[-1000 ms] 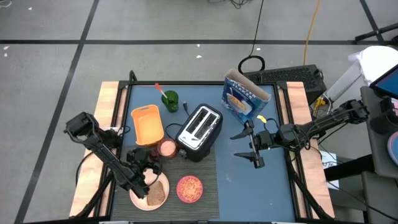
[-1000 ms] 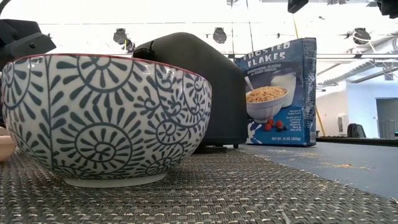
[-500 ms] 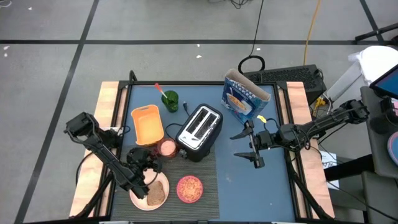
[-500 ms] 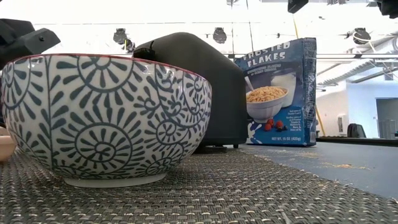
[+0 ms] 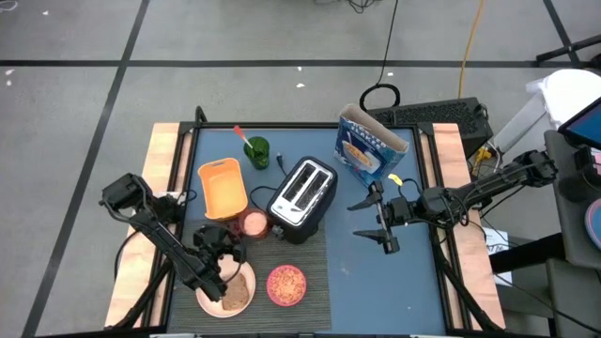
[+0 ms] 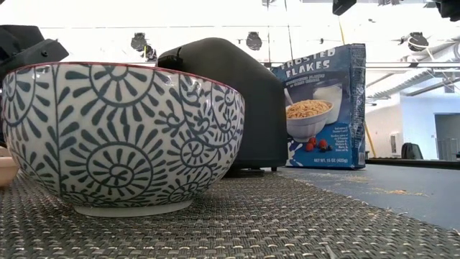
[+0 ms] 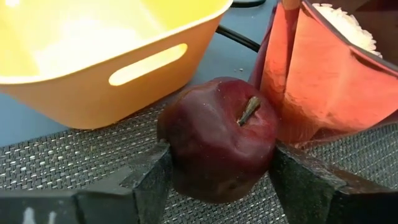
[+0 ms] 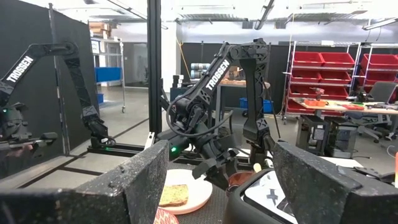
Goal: Arrange a breakfast setting
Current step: Put the red apple on the gray tablemat to the top of the light orange plate
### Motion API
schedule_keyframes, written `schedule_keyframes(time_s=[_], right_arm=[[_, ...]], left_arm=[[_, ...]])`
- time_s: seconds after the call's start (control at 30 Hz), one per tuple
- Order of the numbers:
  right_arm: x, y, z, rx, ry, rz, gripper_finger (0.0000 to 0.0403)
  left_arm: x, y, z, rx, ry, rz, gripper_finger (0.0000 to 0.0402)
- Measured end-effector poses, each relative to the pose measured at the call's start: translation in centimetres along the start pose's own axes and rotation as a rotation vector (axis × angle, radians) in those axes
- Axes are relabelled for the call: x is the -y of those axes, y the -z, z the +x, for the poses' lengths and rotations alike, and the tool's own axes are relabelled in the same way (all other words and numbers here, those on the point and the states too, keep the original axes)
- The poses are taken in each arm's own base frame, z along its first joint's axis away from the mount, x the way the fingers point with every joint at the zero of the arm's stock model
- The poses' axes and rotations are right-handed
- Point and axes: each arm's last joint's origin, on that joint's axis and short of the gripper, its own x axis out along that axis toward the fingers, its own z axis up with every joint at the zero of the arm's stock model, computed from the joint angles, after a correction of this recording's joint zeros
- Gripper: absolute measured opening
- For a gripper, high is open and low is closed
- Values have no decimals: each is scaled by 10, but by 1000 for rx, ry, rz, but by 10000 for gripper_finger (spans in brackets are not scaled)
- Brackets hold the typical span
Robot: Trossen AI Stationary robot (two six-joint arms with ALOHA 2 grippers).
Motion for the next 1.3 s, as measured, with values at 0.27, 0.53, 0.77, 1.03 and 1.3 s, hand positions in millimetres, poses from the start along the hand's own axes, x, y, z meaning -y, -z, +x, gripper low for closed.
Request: schedule_keyframes(time_s=[0.27,0.53,0.77,1.03,1.3], right_arm=[[0,0,0,0,1,0,279],[0,0,0,0,1,0,279],[0,0,0,0,1,0,279],[0,0,0,0,0,0,279],[0,0,0,0,1,0,279]], left_arm=[[0,0,0,-9,-4,1,265],[0,1,0,-13,-5,-2,267],[0,1,0,-16,-5,26,267],[0,1,0,-16,-7,32,267],[0,1,0,-15,-7,27,267]])
